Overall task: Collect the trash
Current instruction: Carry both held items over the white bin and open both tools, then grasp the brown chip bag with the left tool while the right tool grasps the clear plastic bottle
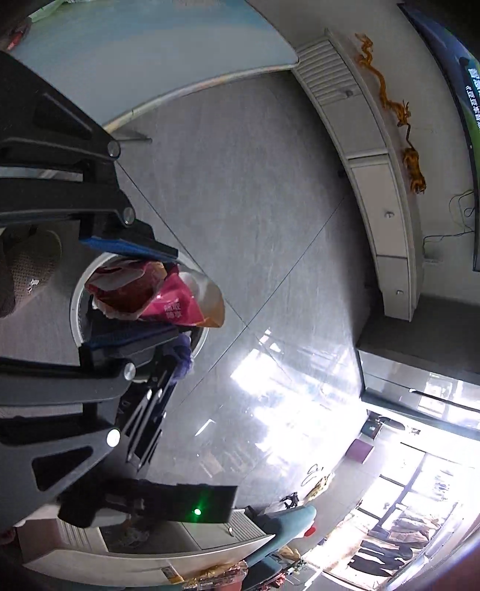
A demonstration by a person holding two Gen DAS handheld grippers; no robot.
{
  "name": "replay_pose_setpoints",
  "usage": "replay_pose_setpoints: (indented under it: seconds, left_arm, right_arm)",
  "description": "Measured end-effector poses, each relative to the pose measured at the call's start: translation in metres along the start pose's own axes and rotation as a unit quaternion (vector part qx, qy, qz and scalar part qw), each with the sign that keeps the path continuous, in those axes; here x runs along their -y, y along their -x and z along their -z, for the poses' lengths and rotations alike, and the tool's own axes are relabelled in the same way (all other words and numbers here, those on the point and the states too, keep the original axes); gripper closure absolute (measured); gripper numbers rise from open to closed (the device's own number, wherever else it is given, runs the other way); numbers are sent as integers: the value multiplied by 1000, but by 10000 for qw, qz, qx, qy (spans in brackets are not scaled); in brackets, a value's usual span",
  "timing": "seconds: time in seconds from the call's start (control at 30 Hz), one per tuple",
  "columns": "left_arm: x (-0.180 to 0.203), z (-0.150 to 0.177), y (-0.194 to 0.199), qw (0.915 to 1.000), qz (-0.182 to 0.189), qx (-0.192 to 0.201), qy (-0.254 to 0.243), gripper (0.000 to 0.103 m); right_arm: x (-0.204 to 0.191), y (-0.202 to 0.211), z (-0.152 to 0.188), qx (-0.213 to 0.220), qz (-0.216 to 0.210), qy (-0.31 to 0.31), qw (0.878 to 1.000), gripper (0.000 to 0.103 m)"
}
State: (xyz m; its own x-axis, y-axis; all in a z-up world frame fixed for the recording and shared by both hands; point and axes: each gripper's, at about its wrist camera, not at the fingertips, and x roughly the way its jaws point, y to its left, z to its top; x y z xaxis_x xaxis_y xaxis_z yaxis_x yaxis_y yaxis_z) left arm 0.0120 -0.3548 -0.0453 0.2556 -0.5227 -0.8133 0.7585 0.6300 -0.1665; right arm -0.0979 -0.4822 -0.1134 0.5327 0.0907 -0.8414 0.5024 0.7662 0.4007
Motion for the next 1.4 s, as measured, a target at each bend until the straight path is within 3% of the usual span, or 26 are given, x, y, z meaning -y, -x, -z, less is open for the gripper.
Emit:
replay_pose_setpoints:
  seconds: [0.07, 0.17, 0.33, 0.57, 0.87, 1.1, 1.23, 1.4]
  left_arm:
    - [7, -4, -17, 9997, 191, -158, 42, 67]
    - [11, -6, -35, 9988, 341, -320, 117, 50]
    - [-8, -13, -36, 9992, 262, -266, 170, 49]
    - [-45, -7, 19, 9992, -199, 285, 213, 49]
    - [-114, 40, 102, 9910, -719, 825, 764, 49]
    - [-180, 100, 170, 9759, -1150, 1175, 1433, 49]
    - [-224, 143, 204, 9596, -1603, 1315, 1900, 49]
    - [-270, 196, 224, 9371, -2010, 1299, 2541, 49]
  right_arm:
    - [9, -5, 1, -41, 81, -64, 9999, 75]
    - [19, -7, 0, -47, 258, -123, 9996, 65]
    - [25, 3, -2, 42, 450, -100, 9989, 64]
    - [2, 19, -10, 260, 165, -9, 9995, 64]
    - [-65, 49, -7, 480, -419, 426, 9971, 64]
    - [-135, 54, 12, 239, -864, 1034, 9906, 62]
    - [-184, 48, 31, -82, -1180, 1549, 9808, 56]
    - [-249, 34, 63, -615, -1665, 2183, 9596, 47]
